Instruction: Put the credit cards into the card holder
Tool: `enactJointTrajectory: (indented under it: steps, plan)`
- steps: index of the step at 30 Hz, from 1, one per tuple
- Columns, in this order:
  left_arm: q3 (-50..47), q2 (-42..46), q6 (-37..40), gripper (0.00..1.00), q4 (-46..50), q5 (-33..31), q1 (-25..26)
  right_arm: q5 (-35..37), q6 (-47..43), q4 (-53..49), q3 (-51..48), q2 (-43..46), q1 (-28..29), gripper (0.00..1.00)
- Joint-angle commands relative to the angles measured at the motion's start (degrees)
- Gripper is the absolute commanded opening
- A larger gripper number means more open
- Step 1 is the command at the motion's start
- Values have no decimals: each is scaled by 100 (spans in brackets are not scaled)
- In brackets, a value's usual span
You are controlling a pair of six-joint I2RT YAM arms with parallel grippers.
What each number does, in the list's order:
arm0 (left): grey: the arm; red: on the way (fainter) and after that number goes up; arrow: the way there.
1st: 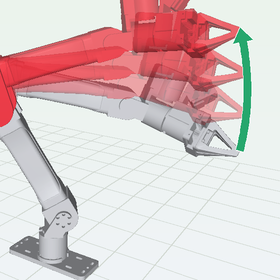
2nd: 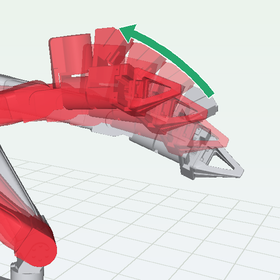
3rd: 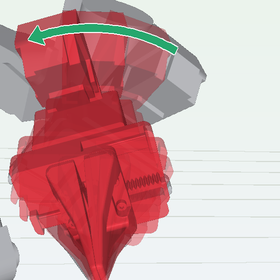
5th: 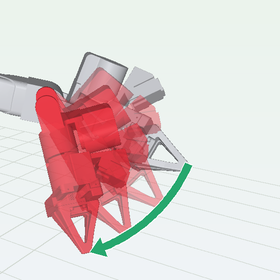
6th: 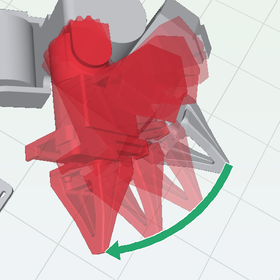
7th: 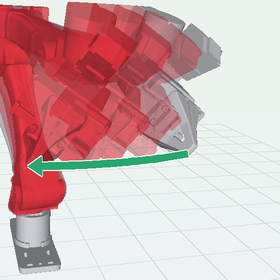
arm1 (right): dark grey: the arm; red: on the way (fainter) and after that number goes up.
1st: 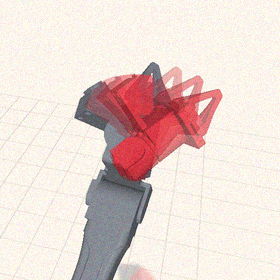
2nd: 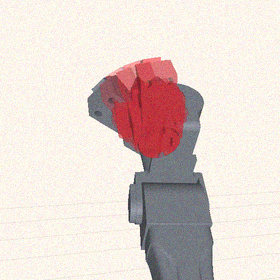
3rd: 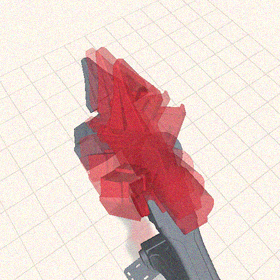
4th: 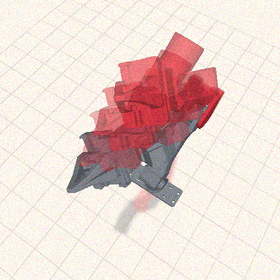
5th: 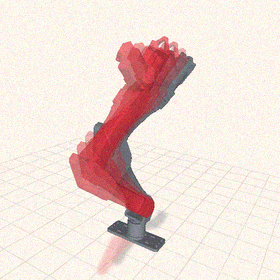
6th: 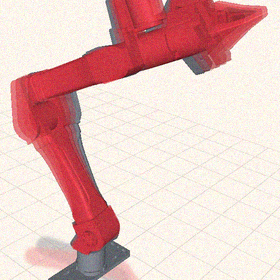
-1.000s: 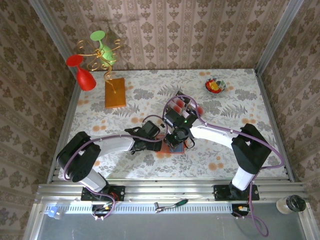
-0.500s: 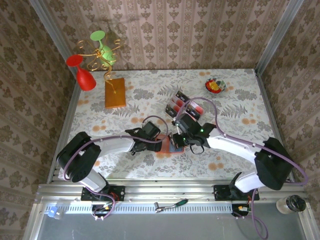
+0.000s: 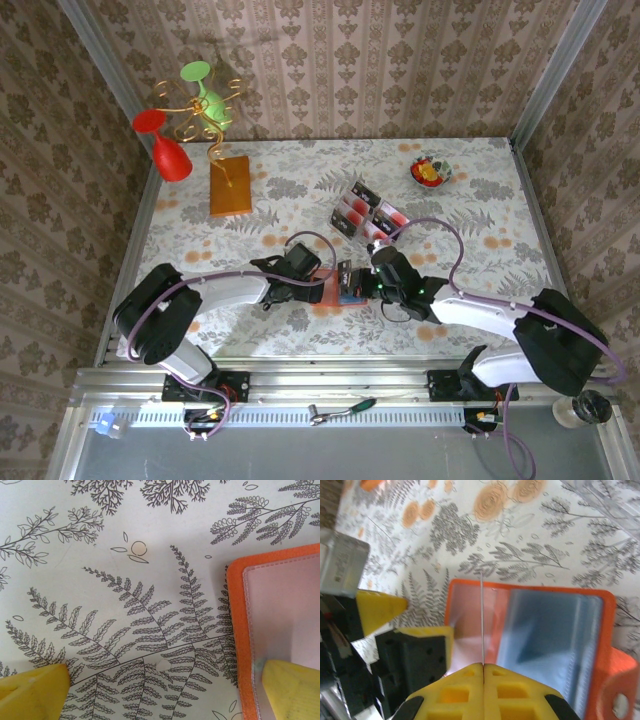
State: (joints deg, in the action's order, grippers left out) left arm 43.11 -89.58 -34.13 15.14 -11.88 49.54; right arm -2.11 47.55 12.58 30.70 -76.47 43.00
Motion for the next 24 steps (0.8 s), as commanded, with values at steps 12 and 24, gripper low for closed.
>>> enactJointTrajectory:
  steps: [12, 24]
  plan:
    - [-127, -78, -118, 100, 187, -90, 30, 209, 540, 1400, -437, -586, -30, 0]
    - [-137, -82, -120, 100, 200, -102, 42, 281, 786, 1791, -720, -863, -29, 0]
